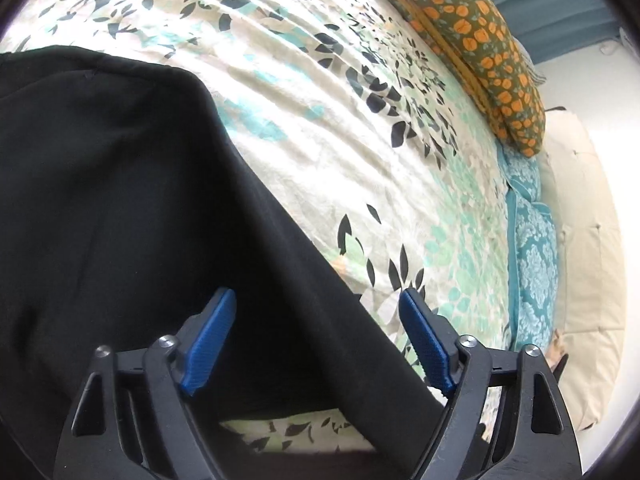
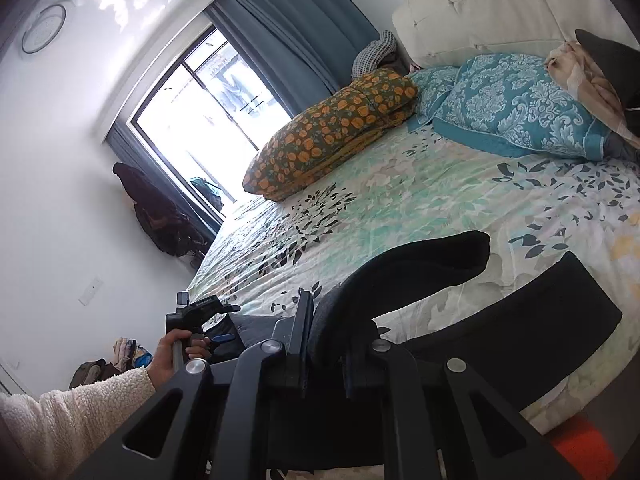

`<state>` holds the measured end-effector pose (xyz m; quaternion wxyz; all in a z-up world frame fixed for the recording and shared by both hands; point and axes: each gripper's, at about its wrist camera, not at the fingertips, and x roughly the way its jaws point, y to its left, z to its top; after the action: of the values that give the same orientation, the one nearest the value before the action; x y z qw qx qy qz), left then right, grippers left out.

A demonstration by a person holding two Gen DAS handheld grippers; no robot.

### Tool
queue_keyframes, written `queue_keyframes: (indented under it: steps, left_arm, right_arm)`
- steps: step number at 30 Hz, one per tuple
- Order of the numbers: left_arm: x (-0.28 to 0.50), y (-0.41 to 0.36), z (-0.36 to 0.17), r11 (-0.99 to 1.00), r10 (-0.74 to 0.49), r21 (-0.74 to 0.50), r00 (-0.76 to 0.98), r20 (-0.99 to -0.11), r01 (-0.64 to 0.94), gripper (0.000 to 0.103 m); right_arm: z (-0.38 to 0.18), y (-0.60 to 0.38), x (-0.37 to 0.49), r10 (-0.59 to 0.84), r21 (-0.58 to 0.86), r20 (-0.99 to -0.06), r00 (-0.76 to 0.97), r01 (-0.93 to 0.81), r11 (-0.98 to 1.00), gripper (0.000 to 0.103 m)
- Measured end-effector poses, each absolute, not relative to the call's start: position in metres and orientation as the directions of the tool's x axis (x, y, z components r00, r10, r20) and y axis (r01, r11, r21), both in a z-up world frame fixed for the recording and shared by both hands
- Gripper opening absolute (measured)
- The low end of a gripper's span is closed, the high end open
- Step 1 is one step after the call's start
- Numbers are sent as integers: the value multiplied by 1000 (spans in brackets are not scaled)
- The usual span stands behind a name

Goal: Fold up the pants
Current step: 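Grasp the trouser edge with the left gripper while the right gripper holds the leg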

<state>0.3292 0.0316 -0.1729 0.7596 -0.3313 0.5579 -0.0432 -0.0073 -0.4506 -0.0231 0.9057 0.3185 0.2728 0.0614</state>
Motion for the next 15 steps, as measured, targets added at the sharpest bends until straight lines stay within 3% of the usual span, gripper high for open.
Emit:
queue_keyframes:
  steps: [1, 2, 6, 9, 12, 15]
  left_arm:
    - [331, 31, -176, 778, -439, -549, 360, -823, -305, 12]
    - [333, 31, -180, 782, -438, -537, 335, -835, -316, 5]
    - [326, 32, -151, 788, -416, -548, 414, -810, -281, 3]
    - [288, 36, -80, 780, -403, -598, 583, -706, -185, 3]
    - [213, 41, -38, 835, -338, -543, 701, -627, -83, 5]
    - [138, 31, -83, 886, -311, -454, 605, -733, -95, 6]
  right_arm:
    - [-26, -455, -8, 292, 621, -457, 840, 67, 781, 13]
    - [-30, -459, -6, 293, 627, -463, 837, 76, 775, 13]
    - [-44, -488, 21, 281, 636, -491, 825, 119, 762, 13]
    - [-27, -518, 46, 274, 638, -450, 850, 92, 764, 12]
    - [-25, -547, 59, 310, 656, -459, 833, 82, 750, 12]
    - [-80, -567, 58, 330, 667, -590, 737, 214, 714, 12]
